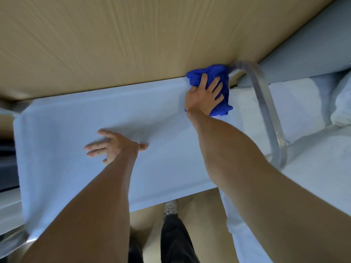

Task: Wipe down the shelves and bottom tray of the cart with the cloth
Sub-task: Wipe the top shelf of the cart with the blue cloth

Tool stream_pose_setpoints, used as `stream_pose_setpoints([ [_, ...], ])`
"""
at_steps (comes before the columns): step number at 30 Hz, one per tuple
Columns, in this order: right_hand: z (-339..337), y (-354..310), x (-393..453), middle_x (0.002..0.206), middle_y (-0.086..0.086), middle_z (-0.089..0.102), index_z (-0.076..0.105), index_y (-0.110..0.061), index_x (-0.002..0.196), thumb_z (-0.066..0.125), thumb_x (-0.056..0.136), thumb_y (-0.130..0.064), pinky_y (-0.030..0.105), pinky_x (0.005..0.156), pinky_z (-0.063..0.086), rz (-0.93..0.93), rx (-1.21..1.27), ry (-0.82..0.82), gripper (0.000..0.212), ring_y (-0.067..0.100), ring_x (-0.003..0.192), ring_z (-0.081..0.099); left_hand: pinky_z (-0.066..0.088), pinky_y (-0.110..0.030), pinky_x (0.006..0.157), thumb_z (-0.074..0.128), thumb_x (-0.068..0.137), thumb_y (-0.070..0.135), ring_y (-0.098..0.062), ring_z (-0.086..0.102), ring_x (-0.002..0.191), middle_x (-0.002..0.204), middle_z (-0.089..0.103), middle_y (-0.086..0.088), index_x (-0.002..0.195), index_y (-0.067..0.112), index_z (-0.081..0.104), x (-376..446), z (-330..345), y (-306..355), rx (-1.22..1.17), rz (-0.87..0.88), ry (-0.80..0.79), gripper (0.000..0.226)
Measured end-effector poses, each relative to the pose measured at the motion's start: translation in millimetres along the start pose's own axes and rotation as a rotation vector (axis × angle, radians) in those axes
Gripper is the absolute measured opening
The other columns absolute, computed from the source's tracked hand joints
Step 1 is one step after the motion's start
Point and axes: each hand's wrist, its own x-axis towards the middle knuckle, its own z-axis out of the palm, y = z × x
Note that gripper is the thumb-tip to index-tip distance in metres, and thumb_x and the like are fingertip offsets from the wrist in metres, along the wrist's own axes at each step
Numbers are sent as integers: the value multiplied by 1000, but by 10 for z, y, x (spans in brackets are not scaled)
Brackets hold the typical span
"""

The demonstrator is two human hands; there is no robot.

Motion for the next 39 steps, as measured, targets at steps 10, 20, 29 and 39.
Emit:
stream_pose_setpoints([
  [10, -18, 637, -1710, 153, 14, 43, 57, -28, 136, 43, 90, -31, 53, 100, 39, -508, -37, -183, 48, 36, 139, 41, 28, -64, 108, 90, 56, 54, -55, -9, 144, 152, -16, -41, 154, 14, -17, -164, -96, -98, -14, 32, 13, 151],
  [20, -83, 1303, -2490, 149, 15, 47, 58, -30, 135, 48, 89, -34, 49, 91, 44, -520, -113, -138, 47, 36, 129, 51, 24, -61, 112, 91, 56, 53, -48, -11, 146, 154, -20, -36, 153, 9, -19, -341, -176, -122, 67, 81, -27, 153],
  [29, -76, 857, -913, 157, 18, 35, 46, -27, 147, 37, 95, -41, 56, 102, 40, -272, -34, -29, 55, 35, 145, 34, 27, -62, 110, 87, 64, 52, -52, -16, 143, 151, -25, -39, 151, 12, -26, -241, -116, 335, 71, 146, -31, 148],
  [39, -251, -7, 34, 147, 11, 44, 47, -22, 133, 56, 75, -41, 55, 106, 28, -257, -26, -95, 61, 32, 141, 29, 39, -56, 105, 87, 60, 56, -57, -13, 142, 149, -22, -42, 151, 10, -25, -183, -53, 416, 106, 156, 5, 151],
])
